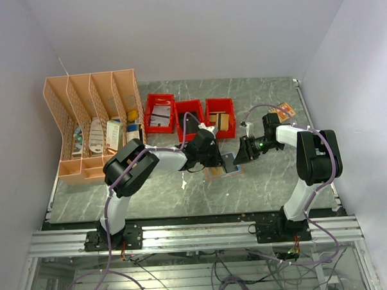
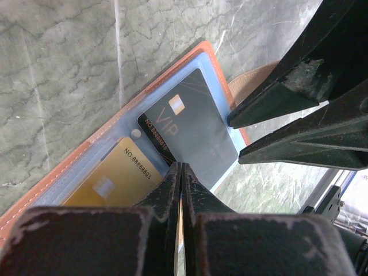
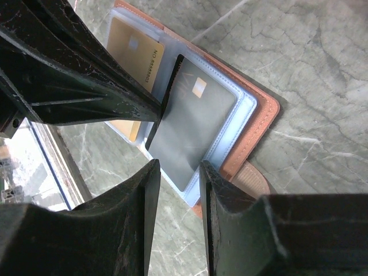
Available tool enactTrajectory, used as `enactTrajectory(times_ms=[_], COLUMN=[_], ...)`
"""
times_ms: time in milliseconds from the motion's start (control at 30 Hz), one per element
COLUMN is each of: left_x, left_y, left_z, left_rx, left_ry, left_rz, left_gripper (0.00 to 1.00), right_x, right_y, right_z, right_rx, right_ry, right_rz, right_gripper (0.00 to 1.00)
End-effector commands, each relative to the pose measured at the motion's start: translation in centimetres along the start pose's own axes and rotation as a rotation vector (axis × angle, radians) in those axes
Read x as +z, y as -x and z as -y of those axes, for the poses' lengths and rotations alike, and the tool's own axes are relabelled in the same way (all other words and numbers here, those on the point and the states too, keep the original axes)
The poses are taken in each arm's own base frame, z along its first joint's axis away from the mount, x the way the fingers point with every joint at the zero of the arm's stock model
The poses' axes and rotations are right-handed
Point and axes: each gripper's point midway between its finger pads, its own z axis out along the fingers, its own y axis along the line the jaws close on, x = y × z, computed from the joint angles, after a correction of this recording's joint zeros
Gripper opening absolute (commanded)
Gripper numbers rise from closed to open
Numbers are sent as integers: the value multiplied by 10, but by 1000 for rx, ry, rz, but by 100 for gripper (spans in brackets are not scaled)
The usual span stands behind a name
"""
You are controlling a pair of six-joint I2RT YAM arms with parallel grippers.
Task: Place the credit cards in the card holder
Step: Turn over the card slot in the card holder.
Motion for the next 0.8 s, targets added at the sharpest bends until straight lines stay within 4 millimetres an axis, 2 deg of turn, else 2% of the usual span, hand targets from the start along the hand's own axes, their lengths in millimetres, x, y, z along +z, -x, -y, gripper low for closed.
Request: enactTrajectory(times_ms=[0,233,400,533,767], left_x=[-5,-5,-6,-7,-14], left_y=[-6,-4,0,6,15], left_z=[-9,-2,5,11,19], left_rx=[10,-4,-12,-23,-15], left_ry=[20,-23,-66,-90,-113], left_rz=[-16,-5,12,29,57], left_gripper=[7,8,12,19,24], right_x=[1,4,8,8,6], right_y=[-3,-4,-8,0,6], right_z=[8,6,-5,-9,-17], right_rx=[16,30,57,59,74], right_ry=[-18,4,81,121,180], right_rz=[-12,-19,-22,-9,17], right_gripper=[34,36,36,36,36])
